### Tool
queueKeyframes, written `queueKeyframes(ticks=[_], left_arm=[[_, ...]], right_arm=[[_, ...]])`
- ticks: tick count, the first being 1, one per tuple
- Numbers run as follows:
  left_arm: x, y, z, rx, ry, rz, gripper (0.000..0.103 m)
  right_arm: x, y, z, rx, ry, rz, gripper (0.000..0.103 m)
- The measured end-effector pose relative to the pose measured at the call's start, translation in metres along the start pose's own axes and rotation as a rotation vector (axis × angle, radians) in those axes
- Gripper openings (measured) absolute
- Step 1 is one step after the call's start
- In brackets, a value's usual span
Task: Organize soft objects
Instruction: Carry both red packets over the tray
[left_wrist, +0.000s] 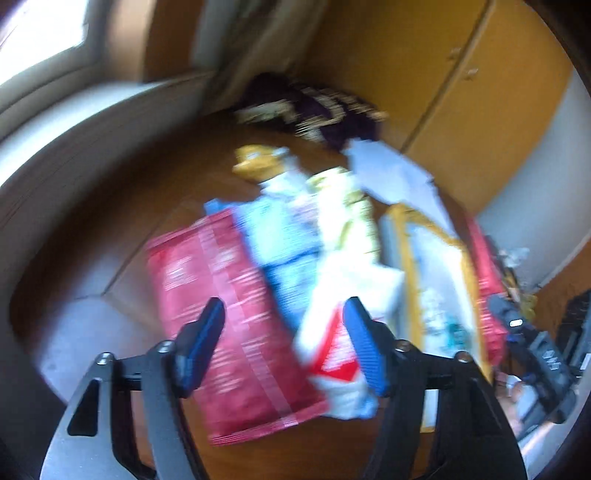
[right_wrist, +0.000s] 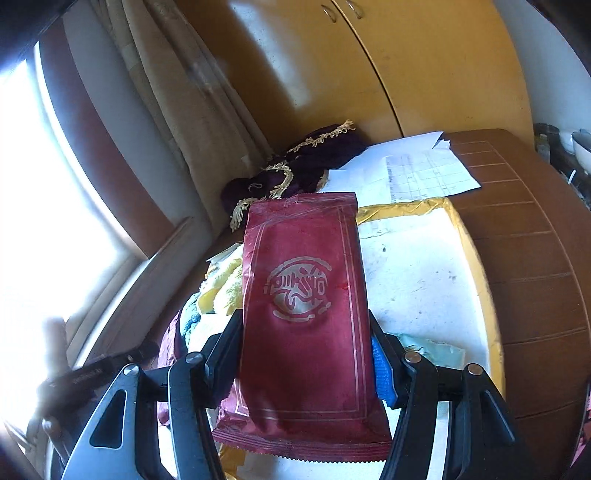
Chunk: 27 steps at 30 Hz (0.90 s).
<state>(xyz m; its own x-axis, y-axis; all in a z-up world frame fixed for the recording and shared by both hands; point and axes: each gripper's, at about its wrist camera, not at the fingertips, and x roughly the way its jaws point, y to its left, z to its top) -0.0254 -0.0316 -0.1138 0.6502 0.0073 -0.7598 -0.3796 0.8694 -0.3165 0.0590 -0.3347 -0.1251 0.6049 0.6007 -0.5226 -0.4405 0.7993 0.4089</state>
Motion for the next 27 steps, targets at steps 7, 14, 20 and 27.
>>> queueKeyframes(ticks=[7, 14, 20, 27], left_arm=[[0.021, 0.031, -0.008, -0.142, 0.025, 0.108, 0.068], [0.042, 0.018, -0.005, -0.141, 0.066, 0.143, 0.083], [0.044, 0.006, -0.008, -0.047, 0.046, 0.204, 0.074], [0.015, 0.016, -0.004, -0.052, -0.002, 0.101, 0.066]], right_arm=[[0.003, 0.012, -0.006, -0.054, -0.014, -0.019, 0.061], [0.008, 0.011, -0.012, -0.055, 0.007, -0.025, 0.061], [0.003, 0.002, -0.014, -0.023, -0.003, -0.057, 0.061], [-0.024, -0.022, -0.009, 0.026, -0.066, -0.157, 0.061]])
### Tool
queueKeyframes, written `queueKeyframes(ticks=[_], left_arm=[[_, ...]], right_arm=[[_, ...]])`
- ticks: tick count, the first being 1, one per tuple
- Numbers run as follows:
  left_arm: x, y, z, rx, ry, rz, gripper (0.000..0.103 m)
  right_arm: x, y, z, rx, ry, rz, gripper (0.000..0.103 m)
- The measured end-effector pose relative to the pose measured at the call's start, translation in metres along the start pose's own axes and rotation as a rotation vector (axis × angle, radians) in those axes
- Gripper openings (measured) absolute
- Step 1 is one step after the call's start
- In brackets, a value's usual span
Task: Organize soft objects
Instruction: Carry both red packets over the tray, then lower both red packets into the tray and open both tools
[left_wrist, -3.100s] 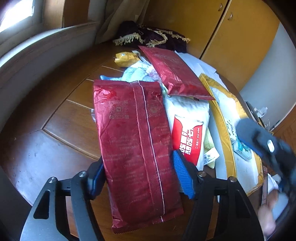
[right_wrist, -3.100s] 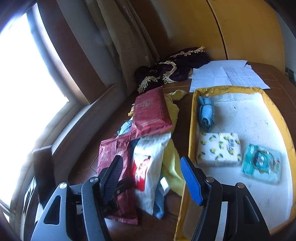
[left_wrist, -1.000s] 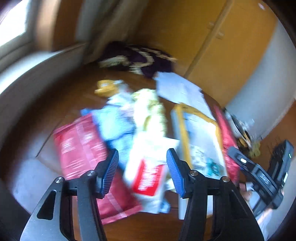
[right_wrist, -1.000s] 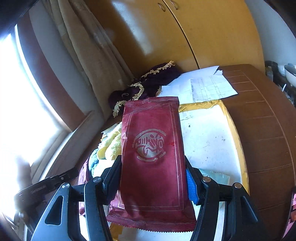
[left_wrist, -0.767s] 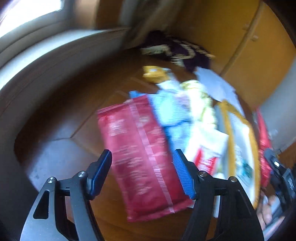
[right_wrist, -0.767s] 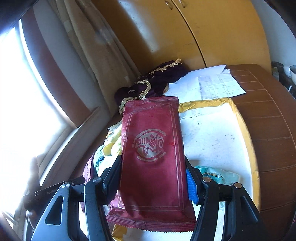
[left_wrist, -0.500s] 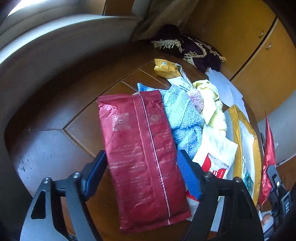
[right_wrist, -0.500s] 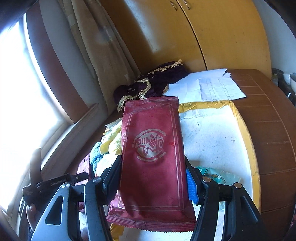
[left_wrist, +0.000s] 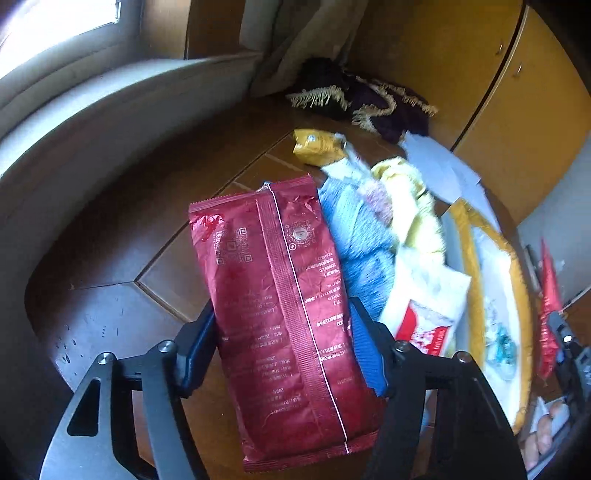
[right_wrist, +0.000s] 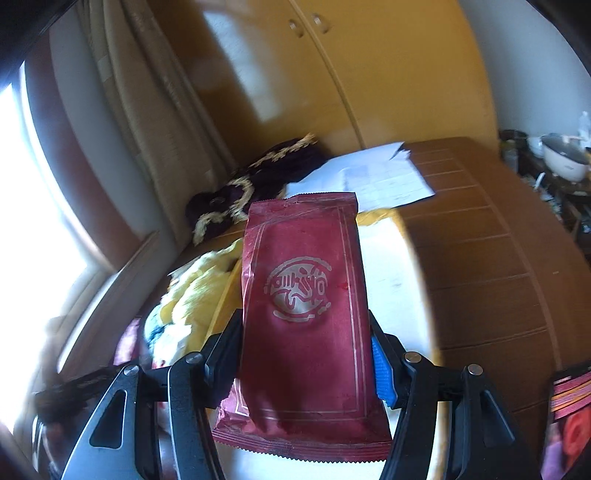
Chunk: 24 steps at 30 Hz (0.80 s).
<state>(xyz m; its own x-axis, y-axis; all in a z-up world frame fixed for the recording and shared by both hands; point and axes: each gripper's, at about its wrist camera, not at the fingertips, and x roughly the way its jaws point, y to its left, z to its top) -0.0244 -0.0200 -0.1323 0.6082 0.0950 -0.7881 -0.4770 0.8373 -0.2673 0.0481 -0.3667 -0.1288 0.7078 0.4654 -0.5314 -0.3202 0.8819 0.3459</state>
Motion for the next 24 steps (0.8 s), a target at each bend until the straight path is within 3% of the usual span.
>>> queueKeyframes(ticks=[7, 13, 19, 24], left_arm=[[-0.047, -0.042, 0.016, 0.111, -0.098, -0.153, 0.066], [-0.027, -0.136, 0.034, 0.307, -0.042, -0.346, 0.066], [0.017, -0.203, 0.043, 0.474, 0.051, -0.397, 0.066], [0.063, -0.224, 0.045, 0.458, 0.154, -0.378, 0.066]], right_arm=[[0.018, -0.016, 0.009, 0.007, 0.074, -0.062, 0.062], [0.032, -0.018, 0.025, 0.028, 0.11, -0.072, 0.062], [0.052, -0.02, 0.03, 0.047, 0.177, -0.075, 0.062], [0.066, -0.028, 0.025, 0.068, 0.229, -0.139, 0.063]])
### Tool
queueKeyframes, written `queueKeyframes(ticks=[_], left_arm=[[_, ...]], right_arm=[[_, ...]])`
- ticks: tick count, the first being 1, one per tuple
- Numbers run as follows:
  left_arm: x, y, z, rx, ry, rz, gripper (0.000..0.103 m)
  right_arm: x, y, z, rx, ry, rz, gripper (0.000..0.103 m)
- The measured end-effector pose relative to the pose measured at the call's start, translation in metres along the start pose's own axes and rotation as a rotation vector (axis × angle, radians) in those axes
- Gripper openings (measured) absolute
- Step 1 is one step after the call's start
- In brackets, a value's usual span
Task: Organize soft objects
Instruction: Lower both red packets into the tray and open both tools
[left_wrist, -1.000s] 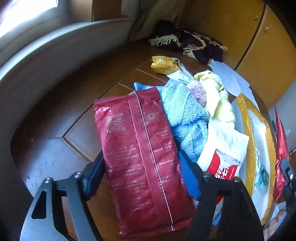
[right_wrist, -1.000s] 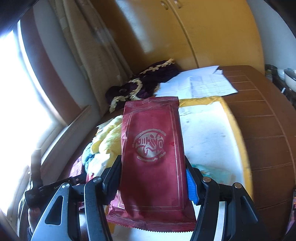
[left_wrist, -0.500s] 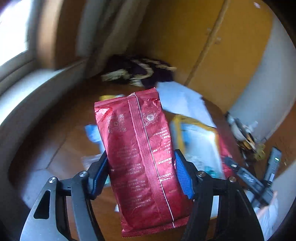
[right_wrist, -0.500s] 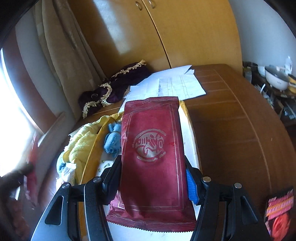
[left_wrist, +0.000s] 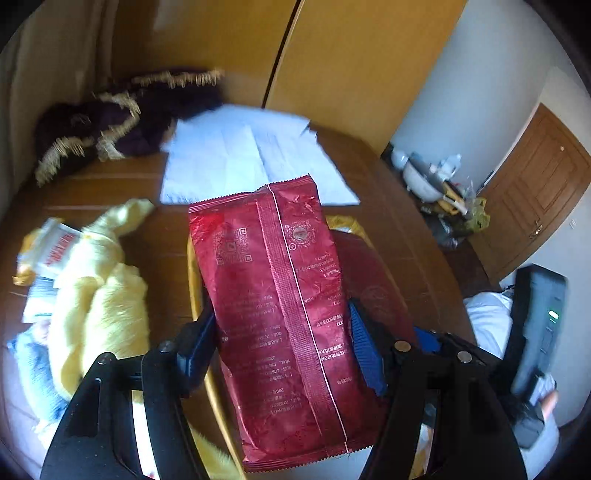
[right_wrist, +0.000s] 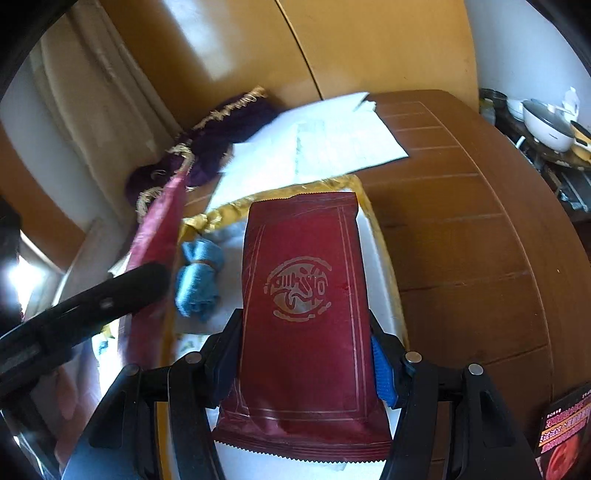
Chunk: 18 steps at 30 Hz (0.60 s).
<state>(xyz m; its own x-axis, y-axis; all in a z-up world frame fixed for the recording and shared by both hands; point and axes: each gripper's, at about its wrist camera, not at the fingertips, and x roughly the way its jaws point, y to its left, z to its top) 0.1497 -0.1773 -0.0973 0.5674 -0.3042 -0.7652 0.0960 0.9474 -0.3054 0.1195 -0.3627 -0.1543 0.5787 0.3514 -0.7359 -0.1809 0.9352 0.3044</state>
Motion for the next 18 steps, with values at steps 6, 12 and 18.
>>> queueKeyframes(ticks=[6, 12, 18], left_arm=[[0.027, 0.002, -0.005, -0.031, 0.08, -0.011, 0.066], [0.022, 0.018, -0.007, -0.154, 0.113, -0.172, 0.073], [0.001, 0.023, -0.009, -0.229, 0.059, -0.203, 0.073]], right_arm=[[0.008, 0.003, -0.001, -0.007, 0.023, -0.002, 0.065], [-0.021, 0.003, 0.003, -0.04, -0.125, -0.008, 0.076], [-0.046, 0.0, -0.002, -0.053, -0.195, 0.071, 0.076]])
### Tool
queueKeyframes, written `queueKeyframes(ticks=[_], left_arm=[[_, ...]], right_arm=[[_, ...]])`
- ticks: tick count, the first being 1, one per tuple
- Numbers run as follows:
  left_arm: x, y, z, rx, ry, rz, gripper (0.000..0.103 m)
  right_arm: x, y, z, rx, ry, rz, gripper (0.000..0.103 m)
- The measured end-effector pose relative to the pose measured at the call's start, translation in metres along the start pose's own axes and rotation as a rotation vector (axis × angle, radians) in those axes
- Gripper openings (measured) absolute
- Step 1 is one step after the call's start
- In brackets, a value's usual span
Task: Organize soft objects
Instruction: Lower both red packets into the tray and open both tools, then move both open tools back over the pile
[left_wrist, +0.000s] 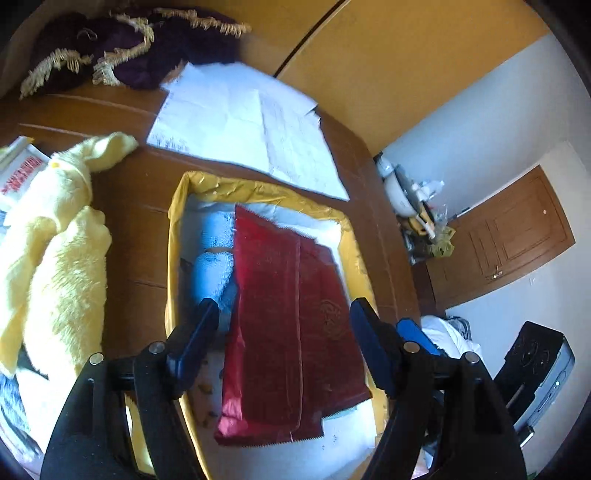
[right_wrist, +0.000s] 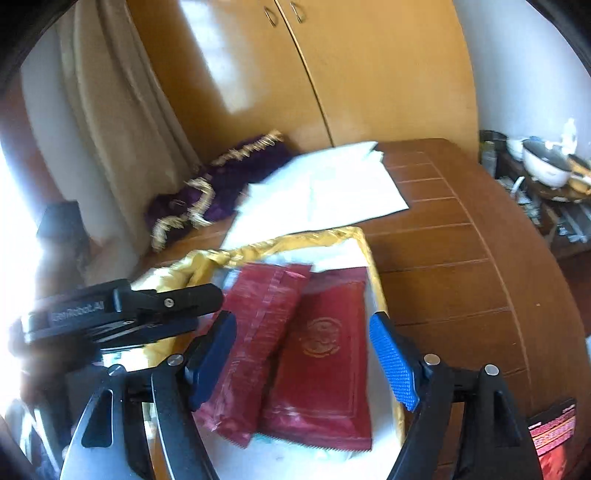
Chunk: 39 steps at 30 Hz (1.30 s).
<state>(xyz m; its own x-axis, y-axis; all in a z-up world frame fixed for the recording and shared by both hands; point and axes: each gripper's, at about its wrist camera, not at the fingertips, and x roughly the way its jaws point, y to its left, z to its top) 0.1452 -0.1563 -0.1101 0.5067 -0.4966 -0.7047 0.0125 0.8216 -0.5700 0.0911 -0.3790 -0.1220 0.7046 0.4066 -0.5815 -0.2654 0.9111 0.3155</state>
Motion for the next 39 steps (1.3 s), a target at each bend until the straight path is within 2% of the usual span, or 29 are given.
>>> queueKeyframes(ticks=[4, 7, 9, 12, 13, 15, 20, 23, 28, 33, 36, 39], left_arm=[[-0.024, -0.023, -0.021, 0.079, -0.078, -0.042, 0.073], [-0.031, -0.03, -0.035, 0.058, -0.105, -0.043, 0.073], [-0.035, -0.034, -0.042, 0.061, -0.123, -0.021, 0.073], [-0.047, -0.042, -0.054, 0.107, -0.178, 0.072, 0.073], [-0.052, -0.043, -0.06, 0.124, -0.197, 0.111, 0.073], [-0.06, -0.042, -0.068, 0.141, -0.21, 0.134, 0.073], [-0.063, -0.028, -0.087, 0.112, -0.213, 0.126, 0.073], [-0.057, -0.016, -0.088, 0.069, -0.188, 0.122, 0.073], [-0.058, -0.004, -0.087, 0.013, -0.201, 0.107, 0.073], [-0.055, -0.014, -0.092, 0.062, -0.209, 0.075, 0.073], [-0.058, -0.023, -0.093, 0.094, -0.224, 0.054, 0.073], [-0.062, -0.029, -0.091, 0.116, -0.246, 0.062, 0.073]], right_arm=[[-0.036, 0.001, -0.007, -0.03, -0.09, 0.114, 0.076], [-0.049, 0.0, -0.013, -0.037, -0.102, 0.163, 0.076], [-0.046, 0.002, -0.017, -0.035, -0.076, 0.143, 0.076], [-0.042, 0.01, -0.025, -0.053, -0.05, 0.087, 0.076], [-0.043, 0.011, -0.028, -0.054, -0.046, 0.093, 0.076], [-0.046, 0.01, -0.034, -0.042, -0.037, 0.125, 0.076], [-0.053, 0.004, -0.039, -0.029, -0.054, 0.146, 0.076], [-0.053, 0.008, -0.039, -0.031, -0.059, 0.158, 0.076], [-0.055, 0.007, -0.043, -0.054, -0.061, 0.166, 0.076], [-0.062, -0.01, -0.039, -0.071, -0.067, 0.157, 0.076], [-0.079, -0.021, -0.039, -0.134, -0.076, 0.176, 0.076], [-0.103, -0.041, -0.036, -0.183, -0.083, 0.121, 0.076]])
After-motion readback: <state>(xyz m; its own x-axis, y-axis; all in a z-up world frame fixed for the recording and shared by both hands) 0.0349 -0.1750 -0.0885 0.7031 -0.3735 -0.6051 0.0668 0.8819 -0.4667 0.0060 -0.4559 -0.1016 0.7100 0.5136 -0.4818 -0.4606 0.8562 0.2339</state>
